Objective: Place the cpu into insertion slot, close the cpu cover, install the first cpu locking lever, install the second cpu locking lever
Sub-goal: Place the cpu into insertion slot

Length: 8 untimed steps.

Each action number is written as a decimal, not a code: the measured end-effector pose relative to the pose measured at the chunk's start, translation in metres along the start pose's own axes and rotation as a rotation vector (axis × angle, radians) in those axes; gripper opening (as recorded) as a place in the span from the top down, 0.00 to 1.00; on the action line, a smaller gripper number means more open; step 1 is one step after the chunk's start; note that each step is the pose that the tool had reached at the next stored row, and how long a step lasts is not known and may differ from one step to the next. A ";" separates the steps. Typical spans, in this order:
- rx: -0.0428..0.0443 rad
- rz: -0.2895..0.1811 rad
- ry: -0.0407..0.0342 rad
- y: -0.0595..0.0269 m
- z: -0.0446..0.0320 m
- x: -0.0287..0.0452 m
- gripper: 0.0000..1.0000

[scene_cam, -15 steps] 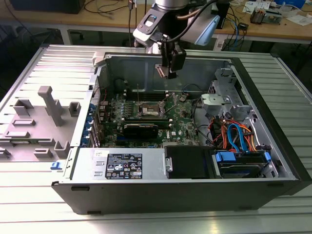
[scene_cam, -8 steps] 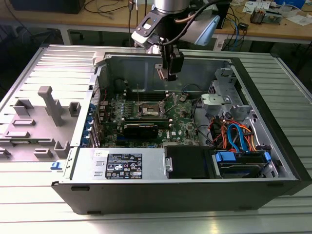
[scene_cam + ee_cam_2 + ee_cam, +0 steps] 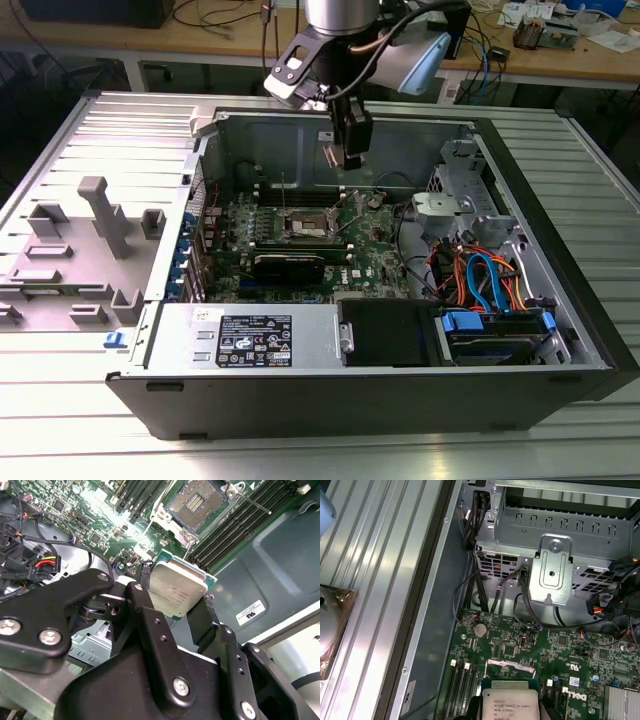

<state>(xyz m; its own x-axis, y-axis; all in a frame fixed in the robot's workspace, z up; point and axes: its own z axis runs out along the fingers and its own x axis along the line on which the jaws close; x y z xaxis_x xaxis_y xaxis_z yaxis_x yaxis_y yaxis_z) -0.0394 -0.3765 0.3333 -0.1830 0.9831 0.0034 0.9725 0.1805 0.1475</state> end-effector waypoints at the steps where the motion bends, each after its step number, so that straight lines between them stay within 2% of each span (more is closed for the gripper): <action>1: -0.0017 0.000 -0.0001 -0.0001 0.0005 0.0000 0.45; 5: -0.0045 0.002 -0.0011 -0.0008 0.0041 -0.0006 0.45; 8: -0.0081 0.020 -0.0045 -0.0017 0.0087 -0.0006 0.45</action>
<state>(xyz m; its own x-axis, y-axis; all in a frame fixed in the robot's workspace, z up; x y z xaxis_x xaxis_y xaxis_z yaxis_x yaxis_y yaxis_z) -0.0397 -0.3771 0.3245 -0.1631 0.9866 0.0020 0.9747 0.1608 0.1554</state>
